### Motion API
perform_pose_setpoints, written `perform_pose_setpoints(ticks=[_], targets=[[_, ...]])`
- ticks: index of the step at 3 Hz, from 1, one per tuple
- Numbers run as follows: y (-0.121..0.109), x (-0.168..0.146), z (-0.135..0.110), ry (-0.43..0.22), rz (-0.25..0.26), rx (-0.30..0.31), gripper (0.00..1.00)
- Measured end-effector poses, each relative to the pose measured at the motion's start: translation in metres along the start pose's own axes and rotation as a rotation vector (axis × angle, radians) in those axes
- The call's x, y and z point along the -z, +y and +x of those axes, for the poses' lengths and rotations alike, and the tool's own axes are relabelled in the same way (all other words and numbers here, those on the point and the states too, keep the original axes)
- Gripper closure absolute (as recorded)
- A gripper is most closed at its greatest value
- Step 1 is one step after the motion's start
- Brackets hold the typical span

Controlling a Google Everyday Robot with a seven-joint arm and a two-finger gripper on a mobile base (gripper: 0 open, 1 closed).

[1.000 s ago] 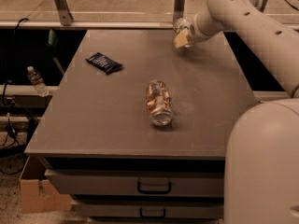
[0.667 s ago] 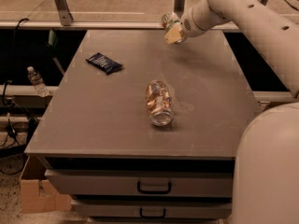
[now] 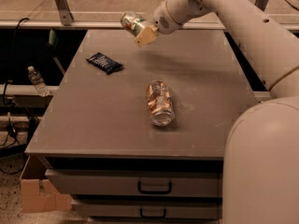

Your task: Move 7up can near rxbar blueberry

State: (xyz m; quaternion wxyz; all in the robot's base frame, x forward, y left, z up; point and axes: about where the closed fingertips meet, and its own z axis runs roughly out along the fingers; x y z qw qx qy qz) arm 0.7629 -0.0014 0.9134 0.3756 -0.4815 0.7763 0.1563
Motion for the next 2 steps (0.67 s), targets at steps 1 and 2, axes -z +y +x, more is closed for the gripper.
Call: perform_pose_setpoints(ticks=[1,2], targets=[[0.036,-0.026,-0.003,0.043,-0.140,0.130,1.00],[0.048,-0.040,0.005,0.086,-0.195,0.177,1.00]])
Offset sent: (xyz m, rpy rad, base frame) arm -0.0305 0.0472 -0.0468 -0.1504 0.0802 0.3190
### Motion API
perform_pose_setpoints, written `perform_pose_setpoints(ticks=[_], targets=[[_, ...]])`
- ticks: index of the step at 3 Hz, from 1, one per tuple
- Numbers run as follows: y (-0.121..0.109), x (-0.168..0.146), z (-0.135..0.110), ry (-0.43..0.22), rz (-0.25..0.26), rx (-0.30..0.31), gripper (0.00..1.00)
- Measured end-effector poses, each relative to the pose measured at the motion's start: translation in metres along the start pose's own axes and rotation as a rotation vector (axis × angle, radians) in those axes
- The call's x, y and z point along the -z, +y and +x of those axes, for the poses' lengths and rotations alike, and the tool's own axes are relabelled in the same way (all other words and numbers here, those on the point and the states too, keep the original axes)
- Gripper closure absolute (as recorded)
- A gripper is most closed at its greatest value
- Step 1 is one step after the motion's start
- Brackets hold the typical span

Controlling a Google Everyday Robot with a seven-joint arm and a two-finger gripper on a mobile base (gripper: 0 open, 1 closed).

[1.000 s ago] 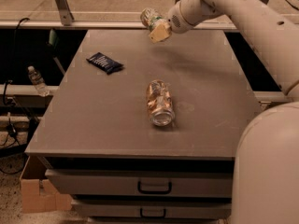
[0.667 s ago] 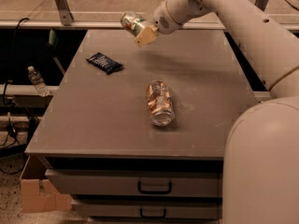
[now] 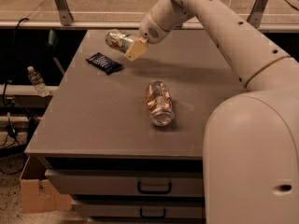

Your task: Move 7up can near rxbar blueberry

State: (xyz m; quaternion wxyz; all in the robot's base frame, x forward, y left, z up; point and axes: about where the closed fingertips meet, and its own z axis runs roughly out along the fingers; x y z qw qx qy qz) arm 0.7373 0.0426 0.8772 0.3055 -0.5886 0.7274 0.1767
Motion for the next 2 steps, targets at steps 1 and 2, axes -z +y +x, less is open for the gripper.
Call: perform_pose_setpoints(ticks=[1,2], targets=[[0.0017,-0.0088,0.0117,0.047,-0.020,0.000,0.84],[-0.0002,-0.0121,0.0210,0.080,-0.025,-0.007,0.61]])
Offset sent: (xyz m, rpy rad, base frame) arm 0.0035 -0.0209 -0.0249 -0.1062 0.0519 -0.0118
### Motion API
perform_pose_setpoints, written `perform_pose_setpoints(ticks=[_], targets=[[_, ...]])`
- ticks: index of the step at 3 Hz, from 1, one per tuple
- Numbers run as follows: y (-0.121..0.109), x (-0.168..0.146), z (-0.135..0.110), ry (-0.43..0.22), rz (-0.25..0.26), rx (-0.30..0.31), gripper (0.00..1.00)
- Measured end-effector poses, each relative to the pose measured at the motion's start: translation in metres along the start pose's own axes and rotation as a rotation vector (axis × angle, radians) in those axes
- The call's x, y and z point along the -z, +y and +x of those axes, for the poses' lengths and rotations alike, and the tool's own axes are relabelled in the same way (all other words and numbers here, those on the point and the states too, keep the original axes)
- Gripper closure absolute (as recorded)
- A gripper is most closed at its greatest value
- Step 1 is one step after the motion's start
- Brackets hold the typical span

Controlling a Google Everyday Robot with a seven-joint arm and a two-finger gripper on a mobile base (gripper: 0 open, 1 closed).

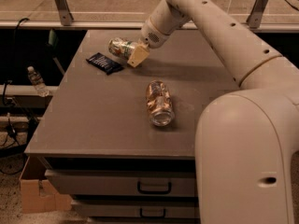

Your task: Move 7up can near rxbar blueberry

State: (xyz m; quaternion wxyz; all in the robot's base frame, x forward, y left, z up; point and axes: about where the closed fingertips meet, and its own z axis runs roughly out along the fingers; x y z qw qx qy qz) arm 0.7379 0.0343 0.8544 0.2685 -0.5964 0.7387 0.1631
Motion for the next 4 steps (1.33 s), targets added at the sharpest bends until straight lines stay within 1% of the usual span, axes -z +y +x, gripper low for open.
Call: perform_pose_setpoints(ticks=[2,3,4], targets=[[-0.001,-0.005,0.008,0.032,-0.008,-0.008,0.13],[0.001,-0.006,0.010,0.038,-0.014,-0.011,0.00],[-0.006,0.005,0.015,0.035,0.009,-0.032,0.00]])
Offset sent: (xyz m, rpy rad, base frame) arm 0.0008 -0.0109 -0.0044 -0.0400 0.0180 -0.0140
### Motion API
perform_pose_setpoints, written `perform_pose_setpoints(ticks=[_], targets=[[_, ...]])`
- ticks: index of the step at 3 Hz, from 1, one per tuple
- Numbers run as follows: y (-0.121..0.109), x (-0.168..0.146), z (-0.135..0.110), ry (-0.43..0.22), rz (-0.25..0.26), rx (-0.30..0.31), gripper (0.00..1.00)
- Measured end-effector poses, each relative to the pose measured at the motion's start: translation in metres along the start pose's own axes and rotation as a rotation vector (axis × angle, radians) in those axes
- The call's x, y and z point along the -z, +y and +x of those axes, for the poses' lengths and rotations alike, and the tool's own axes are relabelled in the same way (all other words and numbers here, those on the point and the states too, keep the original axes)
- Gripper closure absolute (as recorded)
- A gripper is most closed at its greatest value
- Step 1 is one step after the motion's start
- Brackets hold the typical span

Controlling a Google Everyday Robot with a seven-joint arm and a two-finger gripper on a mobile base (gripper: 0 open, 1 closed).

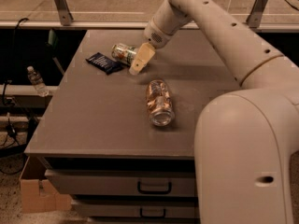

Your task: Move 7up can near rxbar blueberry

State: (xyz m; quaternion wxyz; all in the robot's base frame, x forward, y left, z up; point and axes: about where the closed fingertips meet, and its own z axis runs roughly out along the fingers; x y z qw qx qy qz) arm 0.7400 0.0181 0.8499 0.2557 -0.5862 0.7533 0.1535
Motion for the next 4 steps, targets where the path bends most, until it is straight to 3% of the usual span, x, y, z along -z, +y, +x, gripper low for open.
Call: perform_pose_setpoints(ticks=[1,2,3,4], targets=[[-0.011,0.019,0.007,-0.010,0.040,-0.029,0.00],[-0.036,0.069,0.023,-0.087,0.128,-0.098,0.00],[-0.068,0.145,0.044,-0.200,0.269,-0.157,0.00],[-0.090,0.211,0.046,-0.366,0.377,-0.210,0.00]])
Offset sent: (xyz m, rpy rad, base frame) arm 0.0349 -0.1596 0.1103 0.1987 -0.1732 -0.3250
